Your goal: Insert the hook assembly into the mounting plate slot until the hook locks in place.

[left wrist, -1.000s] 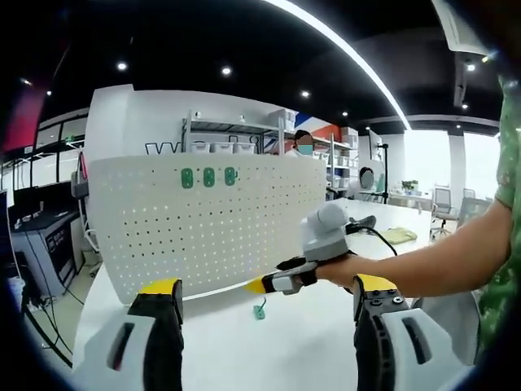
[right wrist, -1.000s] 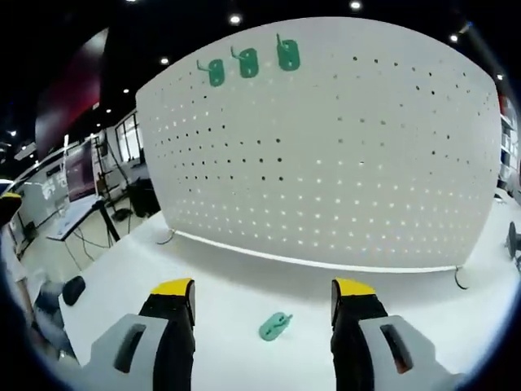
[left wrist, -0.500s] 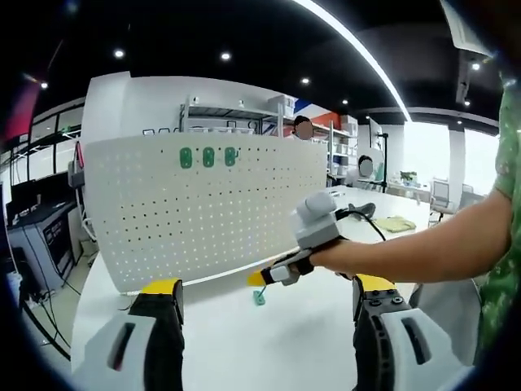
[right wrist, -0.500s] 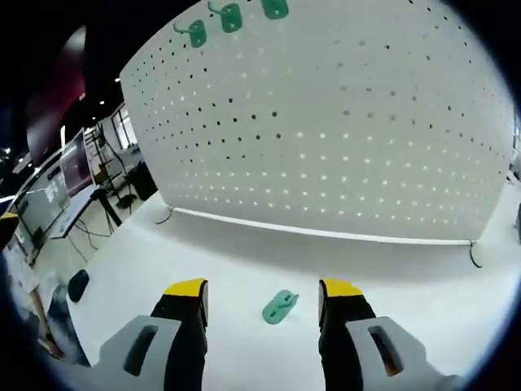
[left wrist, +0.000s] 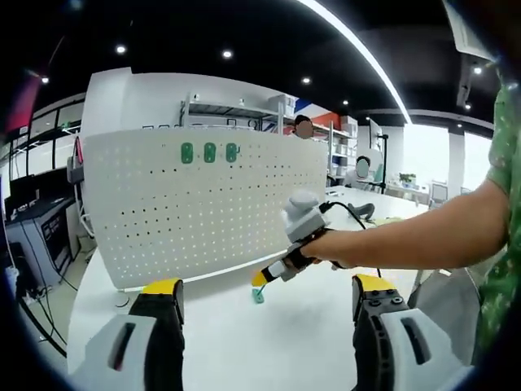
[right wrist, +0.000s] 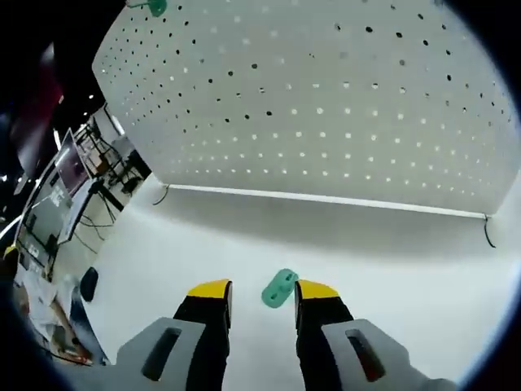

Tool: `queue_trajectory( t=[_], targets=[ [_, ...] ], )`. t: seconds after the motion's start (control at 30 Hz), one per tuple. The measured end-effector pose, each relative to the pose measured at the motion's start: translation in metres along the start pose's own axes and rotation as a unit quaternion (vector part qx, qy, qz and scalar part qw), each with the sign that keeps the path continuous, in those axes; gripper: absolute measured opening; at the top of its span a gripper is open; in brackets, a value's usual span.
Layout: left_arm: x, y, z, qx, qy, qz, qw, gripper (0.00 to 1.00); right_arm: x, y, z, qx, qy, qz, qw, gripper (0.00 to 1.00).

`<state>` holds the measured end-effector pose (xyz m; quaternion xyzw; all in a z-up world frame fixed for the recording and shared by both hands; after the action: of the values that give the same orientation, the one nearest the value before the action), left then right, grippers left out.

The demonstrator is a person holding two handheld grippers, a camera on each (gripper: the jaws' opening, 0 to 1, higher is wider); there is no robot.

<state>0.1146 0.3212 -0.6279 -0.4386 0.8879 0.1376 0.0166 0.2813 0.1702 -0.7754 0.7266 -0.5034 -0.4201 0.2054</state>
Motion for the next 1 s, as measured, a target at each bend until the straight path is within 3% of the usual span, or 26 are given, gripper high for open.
queue_trajectory(
  t=[0.17, 0.33, 0.67, 1.0],
  targets=[
    [-0.001, -0.001, 0.000, 0.002, 0.000, 0.002, 1.0000, 0.87, 0.004, -0.005, -0.002, -0.020, -0.053, -0.007, 0.9983, 0.26],
    [-0.001, -0.002, 0.001, 0.002, 0.000, 0.005, 1.0000, 0.87, 0.002, -0.007, -0.001, -0.044, -0.071, -0.009, 0.9965, 0.22],
    [-0.006, 0.000, 0.001, 0.006, 0.001, 0.002, 1.0000, 0.86, 0.006, -0.016, 0.005, -0.082, -0.097, -0.006, 0.9919, 0.19],
    [-0.007, -0.001, 0.002, 0.005, 0.002, 0.002, 1.0000, 0.85, 0.006, -0.026, 0.003, -0.120, -0.089, 0.004, 0.9887, 0.16]
  ],
)
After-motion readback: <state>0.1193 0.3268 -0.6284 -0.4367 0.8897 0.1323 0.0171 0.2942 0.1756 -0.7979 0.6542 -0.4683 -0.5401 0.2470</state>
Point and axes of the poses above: the point that each gripper's makers call its tool centre point, and the gripper's own axes: y roughly backward along the fingers, x roughly to its right, z roughly out of its underside, the point moved 4 cm from there along y, roughly backward along the fingers, and after that the axes turned 12 degrees about -y, right-handed, at the moved point
